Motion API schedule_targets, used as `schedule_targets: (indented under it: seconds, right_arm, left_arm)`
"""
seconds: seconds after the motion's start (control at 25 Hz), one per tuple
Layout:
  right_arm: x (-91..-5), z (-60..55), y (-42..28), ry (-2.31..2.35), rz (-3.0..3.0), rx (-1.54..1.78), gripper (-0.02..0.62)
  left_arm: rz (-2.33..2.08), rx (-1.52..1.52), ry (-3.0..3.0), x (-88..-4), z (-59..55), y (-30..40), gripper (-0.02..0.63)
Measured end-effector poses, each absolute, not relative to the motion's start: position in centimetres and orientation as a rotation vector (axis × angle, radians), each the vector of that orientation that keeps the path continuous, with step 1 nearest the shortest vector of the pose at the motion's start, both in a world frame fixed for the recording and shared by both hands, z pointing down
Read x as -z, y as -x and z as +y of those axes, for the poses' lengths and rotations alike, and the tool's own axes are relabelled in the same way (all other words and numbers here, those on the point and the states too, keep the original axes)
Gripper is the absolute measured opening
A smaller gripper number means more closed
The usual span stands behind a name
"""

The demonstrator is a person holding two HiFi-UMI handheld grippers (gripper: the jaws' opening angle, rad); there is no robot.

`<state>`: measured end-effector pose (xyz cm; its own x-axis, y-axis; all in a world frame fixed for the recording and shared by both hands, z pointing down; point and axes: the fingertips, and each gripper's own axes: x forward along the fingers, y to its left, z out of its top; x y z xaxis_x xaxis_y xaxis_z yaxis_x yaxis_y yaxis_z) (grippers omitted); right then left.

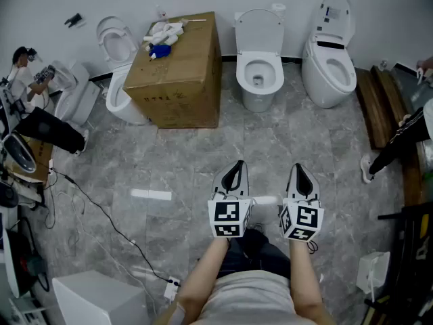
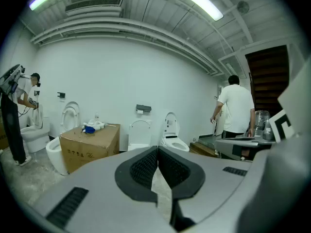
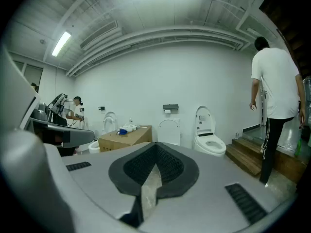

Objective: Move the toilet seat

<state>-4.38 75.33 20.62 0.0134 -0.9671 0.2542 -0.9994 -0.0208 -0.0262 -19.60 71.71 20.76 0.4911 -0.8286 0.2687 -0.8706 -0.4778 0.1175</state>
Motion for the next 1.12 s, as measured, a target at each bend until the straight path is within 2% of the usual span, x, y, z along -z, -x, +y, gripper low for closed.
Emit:
schedule_targets:
  seconds: [1.12]
  right_arm:
    - [-22.9,73.7,-0.3,-2.107,-2.117,-0.432,0.015]
  left_arm:
    - [-1.464,-0.246,-2.375,-23.0,70.0,17.4,0.017]
